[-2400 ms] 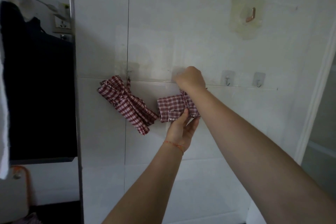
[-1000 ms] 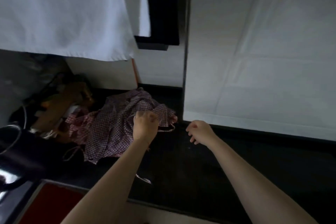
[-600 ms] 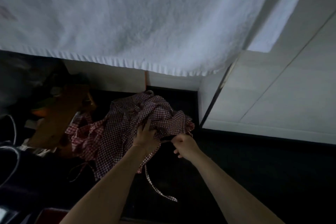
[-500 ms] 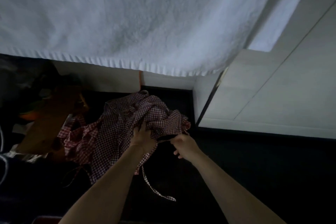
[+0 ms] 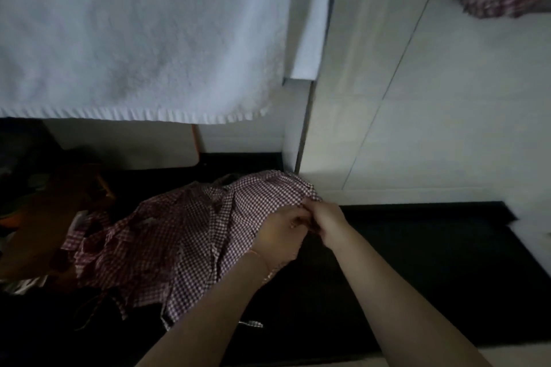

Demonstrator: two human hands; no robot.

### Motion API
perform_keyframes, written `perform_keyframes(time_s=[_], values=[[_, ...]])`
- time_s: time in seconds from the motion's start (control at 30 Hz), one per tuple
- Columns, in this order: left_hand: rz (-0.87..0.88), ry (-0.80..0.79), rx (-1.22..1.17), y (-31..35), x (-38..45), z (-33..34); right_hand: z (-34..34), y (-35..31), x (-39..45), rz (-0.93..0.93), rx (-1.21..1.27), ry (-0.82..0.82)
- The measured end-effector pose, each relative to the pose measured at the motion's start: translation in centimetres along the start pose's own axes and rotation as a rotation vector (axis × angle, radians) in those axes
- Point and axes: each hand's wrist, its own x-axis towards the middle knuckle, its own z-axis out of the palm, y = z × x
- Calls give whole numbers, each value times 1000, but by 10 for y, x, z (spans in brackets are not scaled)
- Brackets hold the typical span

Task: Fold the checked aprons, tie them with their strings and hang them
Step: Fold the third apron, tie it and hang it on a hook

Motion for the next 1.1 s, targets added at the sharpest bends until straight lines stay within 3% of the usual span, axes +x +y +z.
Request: perform_keyframes(time_s=[0.13, 0.23, 0.33, 0.53, 0.6, 0.7, 0.83, 0.9, 1.0, 1.03, 1.1], values=[[-40, 283, 117, 29, 31, 35, -95, -21, 0, 16, -80, 26], [-149, 224, 271, 36, 60, 99, -193, -29, 4, -63, -152, 249], [-215, 30, 418, 31, 75, 170, -278, -28, 26, -205, -408, 519], [-358, -481, 471, 29, 76, 292, -377, 34, 70, -324, -1134, 462], [-415, -554, 407, 19, 69, 320, -396, 63, 74, -309, -1135, 342], [-498, -593, 444, 18, 69, 350, -424, 97, 83, -62, -1078, 110], [-541, -501, 587, 30, 72, 363, -436, 117, 91, 36, -1179, -29], [-522, -300, 596, 42, 70, 368, -435, 125, 92, -29, -1270, -55], [-206, 37, 693, 61, 73, 382, -431, 128, 93, -129, -1365, -148], [-122, 32, 751, 65, 75, 385, -428, 127, 92, -149, -1326, -197], [-186, -181, 822, 67, 77, 390, -423, 122, 87, -197, -1103, -172]])
